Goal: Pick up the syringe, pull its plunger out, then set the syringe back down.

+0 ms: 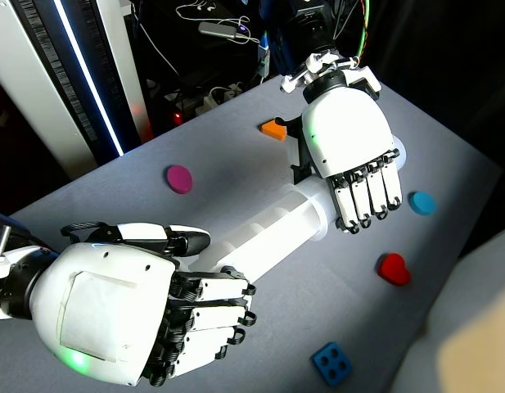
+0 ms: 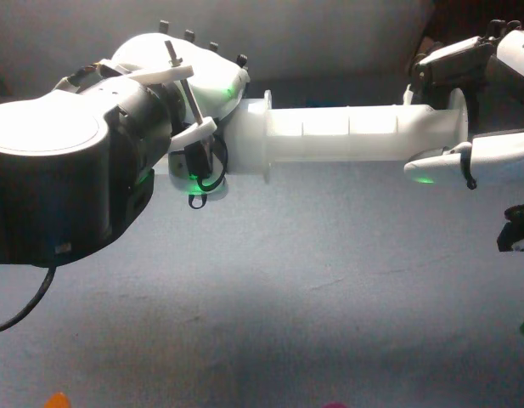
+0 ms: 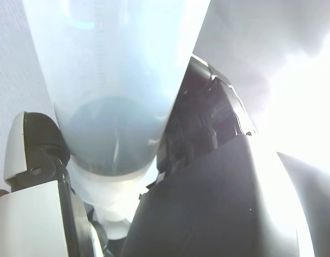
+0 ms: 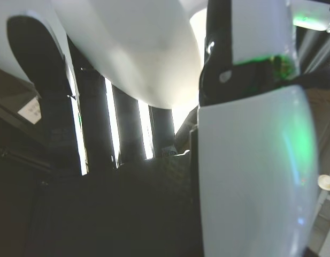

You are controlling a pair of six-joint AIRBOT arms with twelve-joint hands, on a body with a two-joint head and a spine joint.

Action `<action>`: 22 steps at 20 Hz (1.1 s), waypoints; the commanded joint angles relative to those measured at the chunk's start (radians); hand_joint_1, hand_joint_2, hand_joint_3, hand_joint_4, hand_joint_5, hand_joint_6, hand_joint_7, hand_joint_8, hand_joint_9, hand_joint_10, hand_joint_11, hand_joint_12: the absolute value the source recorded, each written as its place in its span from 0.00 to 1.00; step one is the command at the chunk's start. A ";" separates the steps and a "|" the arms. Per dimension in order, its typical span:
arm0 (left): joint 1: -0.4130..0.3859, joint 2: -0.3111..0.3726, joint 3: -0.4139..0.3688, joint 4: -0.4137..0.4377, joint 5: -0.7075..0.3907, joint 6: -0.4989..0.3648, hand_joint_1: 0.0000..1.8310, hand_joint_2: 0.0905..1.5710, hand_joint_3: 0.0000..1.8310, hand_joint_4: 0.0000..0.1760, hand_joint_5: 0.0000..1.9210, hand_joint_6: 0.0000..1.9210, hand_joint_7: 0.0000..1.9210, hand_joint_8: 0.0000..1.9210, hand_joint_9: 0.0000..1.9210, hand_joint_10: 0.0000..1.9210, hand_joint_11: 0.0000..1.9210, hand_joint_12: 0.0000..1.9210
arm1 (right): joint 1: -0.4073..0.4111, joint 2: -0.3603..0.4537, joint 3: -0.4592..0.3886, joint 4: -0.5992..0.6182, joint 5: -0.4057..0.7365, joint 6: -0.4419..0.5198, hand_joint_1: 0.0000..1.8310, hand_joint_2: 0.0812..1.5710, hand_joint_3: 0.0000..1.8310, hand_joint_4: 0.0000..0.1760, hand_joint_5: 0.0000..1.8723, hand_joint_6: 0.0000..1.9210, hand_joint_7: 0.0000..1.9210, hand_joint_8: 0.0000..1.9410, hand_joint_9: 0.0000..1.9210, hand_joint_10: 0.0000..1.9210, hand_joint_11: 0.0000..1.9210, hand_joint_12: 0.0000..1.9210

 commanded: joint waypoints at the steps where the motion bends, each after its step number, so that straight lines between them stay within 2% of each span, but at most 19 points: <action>1: -0.004 0.016 0.005 0.055 0.067 0.030 0.80 0.83 0.00 0.00 0.25 0.78 0.29 0.93 0.27 0.91 0.24 0.95 | 0.006 0.025 0.025 0.099 0.179 -0.027 0.75 0.71 0.00 0.00 0.42 0.57 0.49 0.55 0.48 0.68 0.47 0.68; 13: 0.004 0.022 0.001 0.055 0.067 0.030 0.80 0.83 0.00 0.00 0.25 0.78 0.29 0.92 0.28 0.90 0.24 0.95 | 0.006 -0.008 0.005 0.097 0.191 -0.065 0.75 0.72 0.00 0.00 0.43 0.57 0.47 0.56 0.48 0.67 0.47 0.68; 16: 0.005 0.022 0.001 0.055 0.067 0.030 0.80 0.83 0.00 0.00 0.26 0.77 0.29 0.91 0.27 0.90 0.25 0.95 | 0.009 -0.017 0.005 0.097 0.193 -0.078 0.74 0.73 0.00 0.00 0.37 0.64 0.45 0.59 0.47 0.69 0.46 0.68; 17: 0.006 0.022 0.001 0.055 0.067 0.030 0.80 0.82 0.00 0.00 0.26 0.77 0.29 0.91 0.27 0.90 0.25 0.95 | 0.011 -0.021 0.004 0.097 0.193 -0.082 0.79 0.73 0.01 0.00 0.34 0.65 0.43 0.58 0.44 0.67 0.44 0.81; 18: 0.006 0.023 0.000 0.055 0.067 0.030 0.80 0.82 0.00 0.00 0.26 0.77 0.29 0.91 0.27 0.90 0.25 0.95 | 0.012 -0.023 0.003 0.097 0.192 -0.083 0.80 0.75 0.00 0.00 0.32 0.67 0.40 0.61 0.40 0.70 0.42 0.86; 19: 0.006 0.024 -0.001 0.055 0.067 0.030 0.80 0.82 0.00 0.00 0.26 0.77 0.29 0.91 0.28 0.90 0.25 0.95 | 0.013 -0.025 0.001 0.097 0.191 -0.085 0.74 0.77 0.00 0.00 0.31 0.71 0.40 0.64 0.40 0.76 0.35 0.75; 20: 0.006 0.024 -0.001 0.055 0.067 0.030 0.80 0.82 0.00 0.00 0.28 0.76 0.29 0.91 0.28 0.89 0.26 0.94 | 0.013 -0.025 -0.002 0.095 0.182 -0.089 0.73 0.77 0.00 0.00 0.33 0.72 0.40 0.65 0.39 0.78 0.32 0.70; 21: 0.006 0.024 -0.002 0.055 0.067 0.029 0.80 0.82 0.00 0.00 0.28 0.76 0.30 0.90 0.29 0.89 0.25 0.94 | 0.013 -0.025 -0.003 0.091 0.178 -0.089 0.65 0.73 0.00 0.00 0.32 0.37 0.35 0.37 0.32 0.48 0.26 0.67; 22: 0.006 0.024 -0.002 0.055 0.067 0.029 0.80 0.82 0.00 0.00 0.28 0.76 0.30 0.89 0.29 0.88 0.25 0.94 | 0.013 -0.025 -0.003 0.087 0.176 -0.089 0.62 0.72 0.00 0.00 0.35 0.18 0.36 0.19 0.32 0.31 0.24 0.63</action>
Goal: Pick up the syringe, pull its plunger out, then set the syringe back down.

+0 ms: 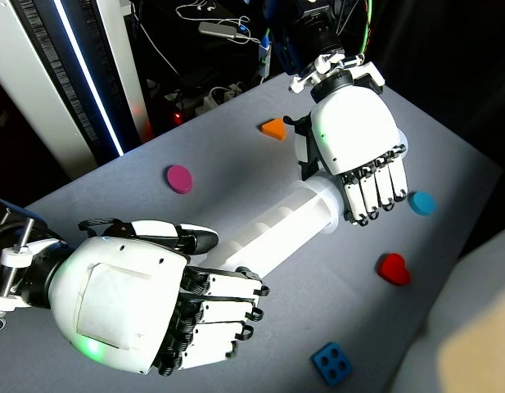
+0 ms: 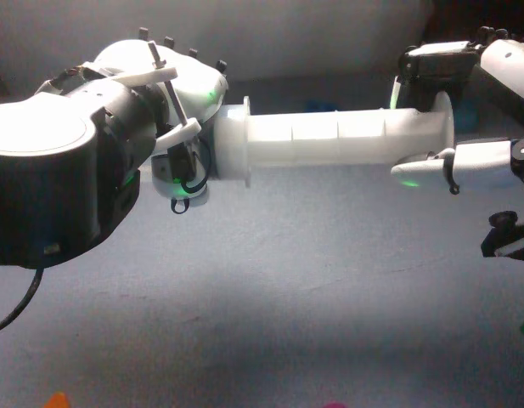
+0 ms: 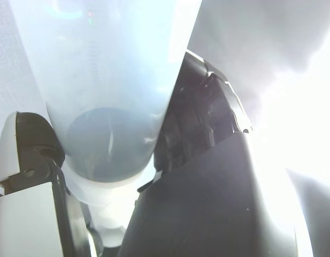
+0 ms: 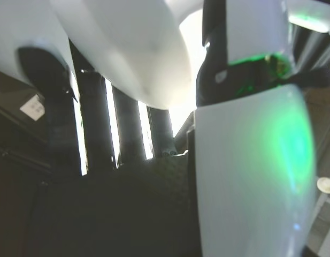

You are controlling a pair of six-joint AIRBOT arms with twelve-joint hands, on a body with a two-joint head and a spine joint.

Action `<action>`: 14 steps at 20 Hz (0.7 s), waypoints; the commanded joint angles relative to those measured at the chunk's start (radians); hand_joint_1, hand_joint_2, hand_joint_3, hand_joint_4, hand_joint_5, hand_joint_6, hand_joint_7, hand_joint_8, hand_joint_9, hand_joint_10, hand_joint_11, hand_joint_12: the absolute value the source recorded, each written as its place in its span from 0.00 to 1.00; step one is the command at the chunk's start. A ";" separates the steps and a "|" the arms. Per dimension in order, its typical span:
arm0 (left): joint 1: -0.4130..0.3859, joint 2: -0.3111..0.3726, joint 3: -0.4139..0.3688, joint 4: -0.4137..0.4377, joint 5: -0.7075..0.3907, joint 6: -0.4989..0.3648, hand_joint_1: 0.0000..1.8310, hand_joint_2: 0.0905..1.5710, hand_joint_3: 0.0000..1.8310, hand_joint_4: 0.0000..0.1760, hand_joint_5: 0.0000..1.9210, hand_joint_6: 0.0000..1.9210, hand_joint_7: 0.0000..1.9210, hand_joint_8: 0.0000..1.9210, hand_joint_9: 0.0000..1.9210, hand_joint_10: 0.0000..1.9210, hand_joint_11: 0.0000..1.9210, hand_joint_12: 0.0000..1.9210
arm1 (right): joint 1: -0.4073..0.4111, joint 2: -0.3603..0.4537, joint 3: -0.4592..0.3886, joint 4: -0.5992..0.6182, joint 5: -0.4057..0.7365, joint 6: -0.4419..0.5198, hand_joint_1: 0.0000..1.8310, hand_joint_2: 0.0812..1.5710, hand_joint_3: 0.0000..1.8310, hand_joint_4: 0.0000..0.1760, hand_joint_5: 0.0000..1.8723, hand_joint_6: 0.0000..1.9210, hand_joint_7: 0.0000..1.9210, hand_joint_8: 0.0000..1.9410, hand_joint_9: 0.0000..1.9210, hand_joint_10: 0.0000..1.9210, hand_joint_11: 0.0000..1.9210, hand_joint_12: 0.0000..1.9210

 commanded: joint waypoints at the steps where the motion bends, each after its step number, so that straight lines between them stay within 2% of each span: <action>1: -0.001 0.008 -0.001 0.069 0.043 0.025 0.80 0.82 0.00 0.00 0.27 0.76 0.30 0.89 0.30 0.88 0.25 0.94 | 0.014 0.011 0.009 0.023 0.152 -0.007 0.59 0.71 0.00 0.00 0.35 0.08 0.37 0.09 0.32 0.20 0.21 0.62; 2: -0.001 0.008 -0.001 0.069 0.043 0.025 0.80 0.82 0.00 0.00 0.26 0.77 0.31 0.89 0.30 0.88 0.25 0.94 | 0.014 0.011 0.009 0.020 0.150 -0.008 0.57 0.69 0.00 0.00 0.33 0.03 0.36 0.03 0.32 0.11 0.18 0.61; 3: -0.001 0.008 -0.001 0.069 0.043 0.025 0.80 0.82 0.00 0.00 0.26 0.77 0.31 0.89 0.30 0.88 0.25 0.94 | 0.014 0.011 0.008 0.018 0.150 -0.009 0.53 0.67 0.00 0.00 0.29 0.01 0.31 0.01 0.28 0.05 0.12 0.59; 5: 0.000 0.009 -0.002 0.069 0.043 0.025 0.80 0.82 0.00 0.00 0.26 0.77 0.29 0.90 0.28 0.89 0.26 0.95 | 0.013 0.011 0.007 0.004 0.146 -0.010 0.47 0.64 0.00 0.00 0.21 0.00 0.23 0.00 0.22 0.00 0.03 0.57; 7: 0.001 0.009 -0.002 0.069 0.043 0.025 0.80 0.83 0.00 0.00 0.25 0.79 0.29 0.90 0.28 0.90 0.25 0.95 | 0.014 0.015 0.002 -0.001 0.141 -0.009 0.40 0.60 0.00 0.01 0.12 0.00 0.14 0.00 0.12 0.00 0.00 0.43; 10: 0.006 0.008 -0.001 0.069 0.043 0.014 0.80 0.82 0.00 0.00 0.27 0.77 0.29 0.90 0.28 0.89 0.26 0.94 | 0.029 0.040 -0.030 -0.001 0.103 0.001 0.25 0.56 0.00 0.13 0.01 0.00 0.02 0.00 0.03 0.00 0.00 0.26; 12: 0.008 0.008 -0.001 0.062 0.043 0.004 0.80 0.82 0.00 0.00 0.27 0.77 0.29 0.90 0.28 0.88 0.26 0.95 | 0.042 0.065 -0.064 -0.001 0.077 0.001 0.17 0.54 0.00 0.15 0.00 0.00 0.00 0.00 0.00 0.00 0.00 0.13; 14: 0.016 0.005 0.004 0.043 0.019 0.006 0.80 0.82 0.00 0.00 0.27 0.77 0.29 0.90 0.29 0.88 0.25 0.95 | 0.066 0.096 -0.110 -0.002 0.040 -0.014 0.08 0.53 0.00 0.15 0.00 0.00 0.00 0.00 0.00 0.00 0.00 0.09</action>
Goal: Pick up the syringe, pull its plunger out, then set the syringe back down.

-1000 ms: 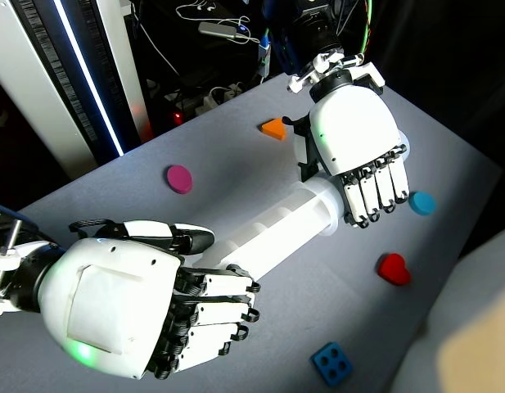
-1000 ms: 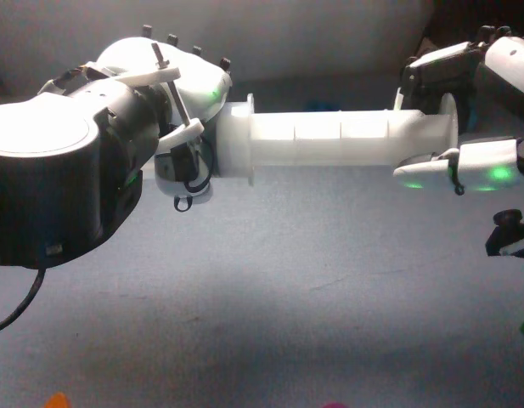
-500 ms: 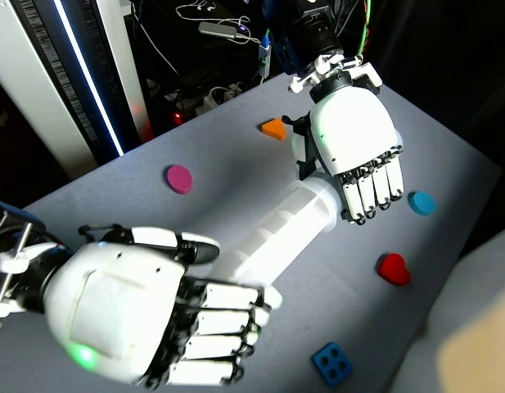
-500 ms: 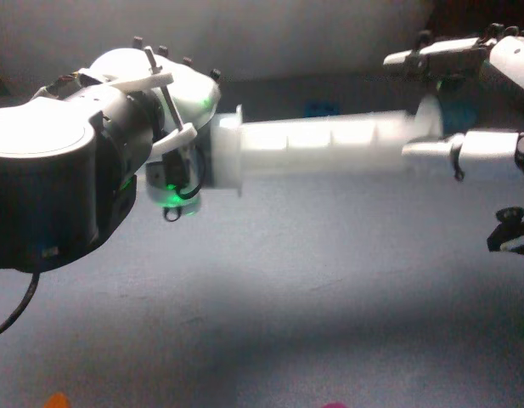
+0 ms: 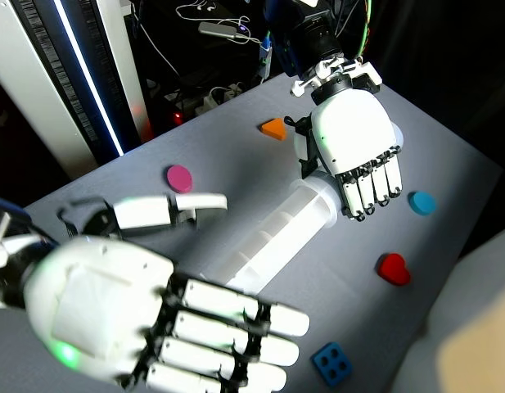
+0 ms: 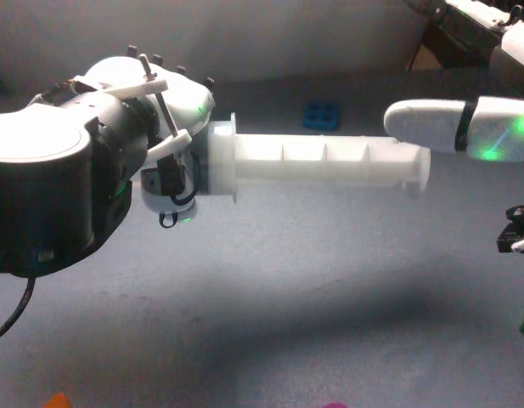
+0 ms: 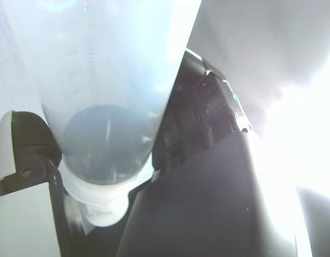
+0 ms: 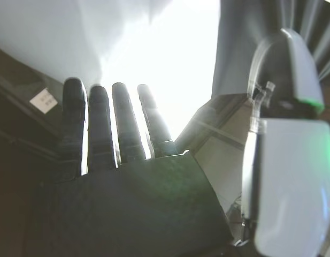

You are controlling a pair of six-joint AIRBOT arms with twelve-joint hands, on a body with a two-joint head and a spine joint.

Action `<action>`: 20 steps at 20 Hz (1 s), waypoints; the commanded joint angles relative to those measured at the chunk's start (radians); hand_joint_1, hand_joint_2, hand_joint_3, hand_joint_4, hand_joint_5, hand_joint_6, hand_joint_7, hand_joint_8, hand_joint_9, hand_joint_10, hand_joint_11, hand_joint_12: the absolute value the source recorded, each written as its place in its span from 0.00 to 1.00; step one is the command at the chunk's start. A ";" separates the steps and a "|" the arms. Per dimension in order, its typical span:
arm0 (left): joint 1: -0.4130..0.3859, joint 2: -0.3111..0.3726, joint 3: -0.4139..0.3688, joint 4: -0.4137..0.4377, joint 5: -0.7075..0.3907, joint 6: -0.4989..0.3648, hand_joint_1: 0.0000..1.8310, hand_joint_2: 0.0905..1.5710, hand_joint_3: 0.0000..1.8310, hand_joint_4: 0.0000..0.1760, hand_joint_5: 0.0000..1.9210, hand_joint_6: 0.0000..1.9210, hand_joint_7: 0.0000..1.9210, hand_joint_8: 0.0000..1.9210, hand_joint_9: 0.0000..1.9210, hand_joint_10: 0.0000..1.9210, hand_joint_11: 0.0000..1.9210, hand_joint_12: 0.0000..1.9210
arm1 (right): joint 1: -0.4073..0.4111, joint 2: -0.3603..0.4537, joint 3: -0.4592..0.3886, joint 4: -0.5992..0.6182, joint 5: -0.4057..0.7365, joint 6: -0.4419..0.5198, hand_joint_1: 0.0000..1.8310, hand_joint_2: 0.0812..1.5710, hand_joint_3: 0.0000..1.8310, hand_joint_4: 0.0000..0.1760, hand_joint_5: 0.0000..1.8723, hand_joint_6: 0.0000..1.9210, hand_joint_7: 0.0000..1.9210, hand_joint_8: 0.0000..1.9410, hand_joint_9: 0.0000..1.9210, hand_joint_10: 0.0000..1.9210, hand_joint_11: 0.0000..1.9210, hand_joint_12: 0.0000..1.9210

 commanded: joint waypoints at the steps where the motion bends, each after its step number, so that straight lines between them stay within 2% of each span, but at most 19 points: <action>1: -0.004 -0.005 0.008 0.046 -0.002 0.016 0.80 0.82 0.00 0.00 0.26 0.78 0.30 0.89 0.29 0.88 0.25 0.94 | 0.027 0.016 -0.023 -0.017 0.079 0.001 0.04 0.52 0.00 0.16 0.00 0.00 0.00 0.00 0.00 0.00 0.00 0.09; 2: 0.004 -0.010 0.020 0.006 -0.024 0.017 0.80 0.82 0.00 0.00 0.24 0.79 0.30 0.89 0.28 0.89 0.26 0.94 | 0.051 0.041 -0.059 -0.017 0.040 -0.025 0.01 0.52 0.00 0.16 0.00 0.00 0.00 0.00 0.00 0.00 0.00 0.09; 5: 0.019 -0.025 0.040 -0.023 -0.050 0.024 0.80 0.82 0.00 0.00 0.26 0.79 0.30 0.89 0.29 0.88 0.25 0.94 | 0.097 0.086 -0.129 -0.014 -0.021 -0.097 0.00 0.49 0.00 0.15 0.00 0.00 0.00 0.00 0.00 0.00 0.00 0.10; 7: 0.025 -0.045 0.066 -0.072 -0.055 0.057 0.80 0.82 0.00 0.00 0.27 0.78 0.30 0.89 0.29 0.88 0.25 0.94 | 0.141 0.105 -0.190 0.135 -0.033 -0.305 0.00 0.49 0.00 0.15 0.00 0.00 0.00 0.00 0.00 0.00 0.00 0.10; 9: 0.031 -0.067 0.091 -0.099 -0.069 0.060 0.80 0.82 0.00 0.00 0.26 0.77 0.30 0.89 0.30 0.88 0.25 0.94 | 0.171 0.097 -0.231 0.308 0.029 -0.532 0.00 0.49 0.00 0.15 0.00 0.00 0.00 0.00 0.00 0.00 0.00 0.13; 11: 0.034 -0.091 0.118 -0.155 -0.083 0.123 0.80 0.82 0.00 0.00 0.25 0.78 0.30 0.89 0.30 0.88 0.25 0.94 | 0.190 0.096 -0.265 0.405 0.051 -0.691 0.00 0.50 0.00 0.15 0.00 0.00 0.00 0.00 0.00 0.00 0.00 0.15; 12: 0.036 -0.105 0.138 -0.197 -0.094 0.163 0.80 0.82 0.00 0.00 0.26 0.78 0.30 0.89 0.30 0.88 0.25 0.94 | 0.190 0.099 -0.279 0.424 0.043 -0.755 0.00 0.50 0.00 0.15 0.00 0.00 0.00 0.00 0.00 0.00 0.00 0.15; 15: 0.048 -0.135 0.181 -0.226 -0.118 0.168 0.80 0.82 0.00 0.00 0.25 0.79 0.30 0.91 0.29 0.87 0.26 0.93 | 0.177 0.096 -0.305 0.449 0.048 -0.883 0.01 0.51 0.00 0.15 0.00 0.00 0.00 0.00 0.00 0.00 0.00 0.15; 18: 0.059 -0.150 0.207 -0.233 -0.137 0.168 0.80 0.82 0.00 0.00 0.26 0.79 0.30 0.90 0.29 0.87 0.26 0.93 | 0.207 0.088 -0.329 0.597 0.066 -1.042 0.01 0.51 0.00 0.13 0.00 0.00 0.00 0.00 0.00 0.00 0.00 0.16; 20: 0.068 -0.159 0.225 -0.252 -0.138 0.168 0.80 0.82 0.00 0.00 0.26 0.79 0.30 0.90 0.29 0.87 0.26 0.93 | 0.231 0.086 -0.344 0.652 0.088 -1.102 0.01 0.51 0.00 0.13 0.00 0.00 0.00 0.00 0.00 0.00 0.00 0.16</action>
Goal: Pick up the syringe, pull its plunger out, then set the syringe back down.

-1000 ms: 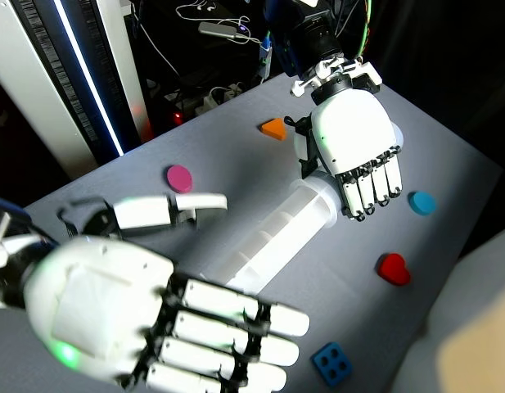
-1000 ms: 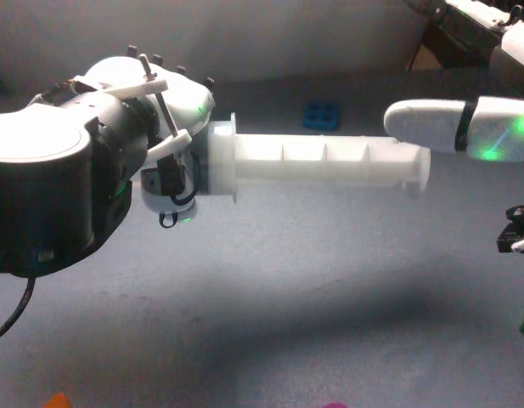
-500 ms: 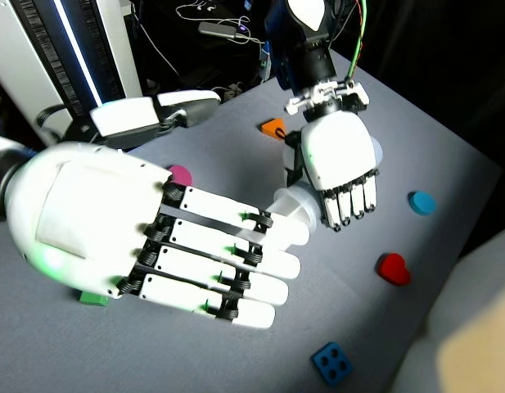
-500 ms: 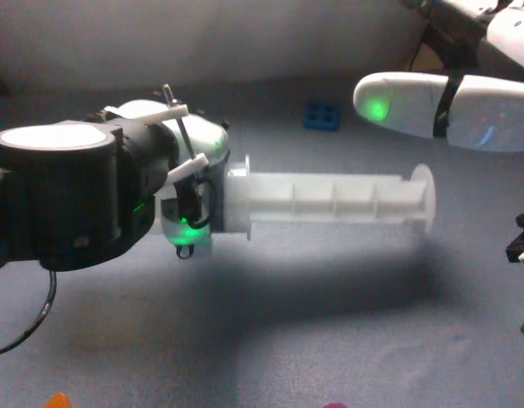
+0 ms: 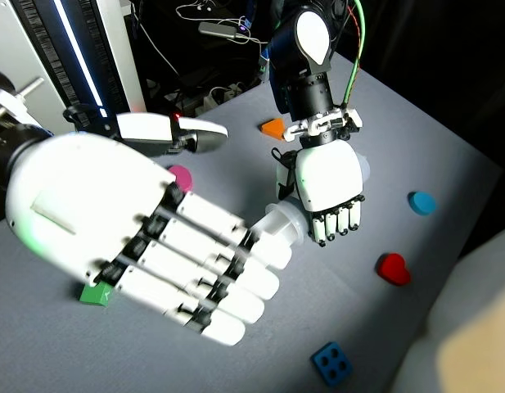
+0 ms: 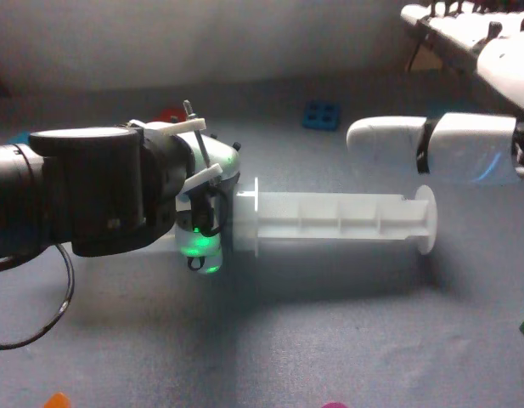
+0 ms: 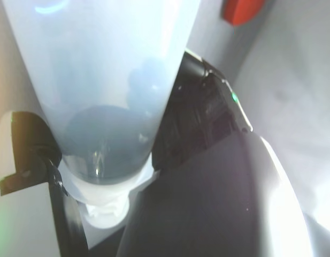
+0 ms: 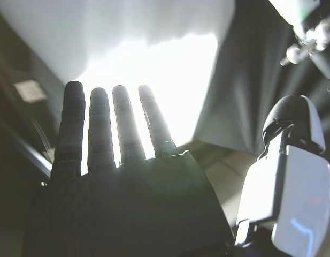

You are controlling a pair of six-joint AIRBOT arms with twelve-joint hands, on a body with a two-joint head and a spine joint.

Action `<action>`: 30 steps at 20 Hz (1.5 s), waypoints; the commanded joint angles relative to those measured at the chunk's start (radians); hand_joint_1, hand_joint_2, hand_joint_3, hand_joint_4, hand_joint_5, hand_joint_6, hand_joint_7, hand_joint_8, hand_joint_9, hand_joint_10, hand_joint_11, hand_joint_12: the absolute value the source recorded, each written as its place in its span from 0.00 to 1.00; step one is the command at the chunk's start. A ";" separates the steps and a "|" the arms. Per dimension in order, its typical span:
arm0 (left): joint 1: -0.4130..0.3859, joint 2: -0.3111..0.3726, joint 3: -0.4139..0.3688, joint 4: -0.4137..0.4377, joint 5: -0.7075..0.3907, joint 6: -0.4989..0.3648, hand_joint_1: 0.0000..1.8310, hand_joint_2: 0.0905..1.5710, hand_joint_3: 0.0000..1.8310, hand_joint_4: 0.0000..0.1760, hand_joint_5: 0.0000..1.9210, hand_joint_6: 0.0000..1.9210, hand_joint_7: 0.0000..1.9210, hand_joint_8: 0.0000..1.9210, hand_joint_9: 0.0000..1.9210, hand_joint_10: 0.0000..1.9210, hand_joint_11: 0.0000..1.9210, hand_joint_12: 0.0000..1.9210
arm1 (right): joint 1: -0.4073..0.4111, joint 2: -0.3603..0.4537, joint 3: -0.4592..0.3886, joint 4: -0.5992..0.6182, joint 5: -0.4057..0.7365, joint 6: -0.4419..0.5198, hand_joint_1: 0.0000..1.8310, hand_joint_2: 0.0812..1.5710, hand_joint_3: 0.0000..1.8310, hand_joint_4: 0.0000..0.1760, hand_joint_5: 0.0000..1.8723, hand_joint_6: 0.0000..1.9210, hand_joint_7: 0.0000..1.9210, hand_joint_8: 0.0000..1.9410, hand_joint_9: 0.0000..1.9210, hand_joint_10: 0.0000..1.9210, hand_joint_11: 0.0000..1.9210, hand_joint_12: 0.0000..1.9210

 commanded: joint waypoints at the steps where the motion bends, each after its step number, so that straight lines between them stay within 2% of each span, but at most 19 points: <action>1: -0.001 -0.004 0.010 0.054 -0.005 0.007 0.80 0.82 0.00 0.00 0.26 0.79 0.30 0.90 0.30 0.87 0.25 0.92 | 0.023 -0.002 -0.007 -0.062 0.087 -0.014 0.01 0.51 0.00 0.13 0.00 0.00 0.00 0.00 0.00 0.00 0.00 0.16; 8: 0.016 -0.034 0.060 0.032 -0.029 0.007 0.80 0.81 0.00 0.00 0.26 0.78 0.31 0.89 0.33 0.84 0.25 0.92 | 0.026 -0.017 -0.020 -0.061 0.106 -0.042 0.02 0.51 0.00 0.13 0.00 0.00 0.00 0.00 0.00 0.00 0.00 0.17; 12: 0.029 -0.041 0.062 0.032 -0.039 0.010 0.80 0.82 0.00 0.00 0.25 0.80 0.30 0.90 0.29 0.86 0.26 0.93 | 0.010 -0.034 -0.019 -0.061 0.132 -0.050 0.03 0.51 0.00 0.11 0.00 0.00 0.00 0.00 0.00 0.00 0.00 0.17; 19: 0.031 -0.044 0.064 0.021 -0.039 0.010 0.80 0.81 0.00 0.00 0.25 0.77 0.32 0.87 0.30 0.85 0.26 0.95 | 0.014 -0.050 -0.020 -0.061 0.141 -0.056 0.04 0.52 0.00 0.11 0.00 0.00 0.00 0.00 0.00 0.00 0.00 0.18; 20: 0.030 -0.044 0.064 0.021 -0.039 0.010 0.73 0.83 0.00 0.00 0.26 0.77 0.34 0.85 0.29 0.87 0.21 0.84 | 0.016 -0.051 -0.020 -0.061 0.142 -0.057 0.04 0.52 0.00 0.11 0.00 0.00 0.00 0.00 0.00 0.00 0.00 0.18; 21: 0.030 -0.044 0.064 0.023 -0.039 0.010 0.72 0.82 0.00 0.00 0.29 0.74 0.35 0.82 0.29 0.87 0.19 0.80 | 0.017 -0.052 -0.020 -0.061 0.142 -0.058 0.03 0.52 0.00 0.11 0.00 0.00 0.00 0.00 0.00 0.00 0.00 0.18; 22: 0.030 -0.044 0.064 0.024 -0.039 0.010 0.64 0.81 0.00 0.00 0.33 0.72 0.35 0.81 0.25 0.66 0.17 0.76 | 0.019 -0.052 -0.021 -0.061 0.142 -0.062 0.03 0.52 0.00 0.10 0.00 0.00 0.00 0.00 0.00 0.00 0.00 0.18; 23: 0.030 -0.044 0.063 0.024 -0.039 0.010 0.62 0.81 0.00 0.00 0.33 0.73 0.37 0.79 0.25 0.52 0.16 0.72 | 0.020 -0.051 -0.023 -0.061 0.142 -0.066 0.04 0.52 0.00 0.09 0.00 0.00 0.00 0.00 0.00 0.00 0.00 0.18; 24: 0.030 -0.044 0.063 0.024 -0.039 0.010 0.58 0.77 0.00 0.00 0.29 0.39 0.31 0.45 0.26 0.42 0.13 0.66 | 0.020 -0.051 -0.024 -0.061 0.144 -0.070 0.04 0.52 0.00 0.08 0.00 0.00 0.00 0.00 0.00 0.00 0.00 0.18; 25: 0.028 -0.044 0.060 0.027 -0.039 0.010 0.41 0.69 0.00 0.00 0.20 0.00 0.21 0.00 0.19 0.01 0.00 0.46 | 0.022 -0.052 -0.032 -0.061 0.154 -0.088 0.04 0.52 0.00 0.07 0.00 0.00 0.00 0.00 0.00 0.00 0.00 0.18; 26: 0.028 -0.044 0.060 0.027 -0.039 0.010 0.41 0.69 0.00 0.00 0.20 0.00 0.21 0.00 0.19 0.01 0.00 0.46 | 0.022 -0.052 -0.033 -0.061 0.155 -0.088 0.04 0.52 0.00 0.07 0.00 0.00 0.00 0.00 0.00 0.00 0.00 0.18; 30: 0.030 -0.041 0.058 0.035 -0.039 0.010 0.33 0.60 0.00 0.00 0.07 0.00 0.07 0.00 0.08 0.00 0.00 0.29 | 0.033 -0.054 -0.036 -0.039 0.170 -0.117 0.04 0.53 0.00 0.05 0.00 0.00 0.00 0.00 0.00 0.00 0.00 0.18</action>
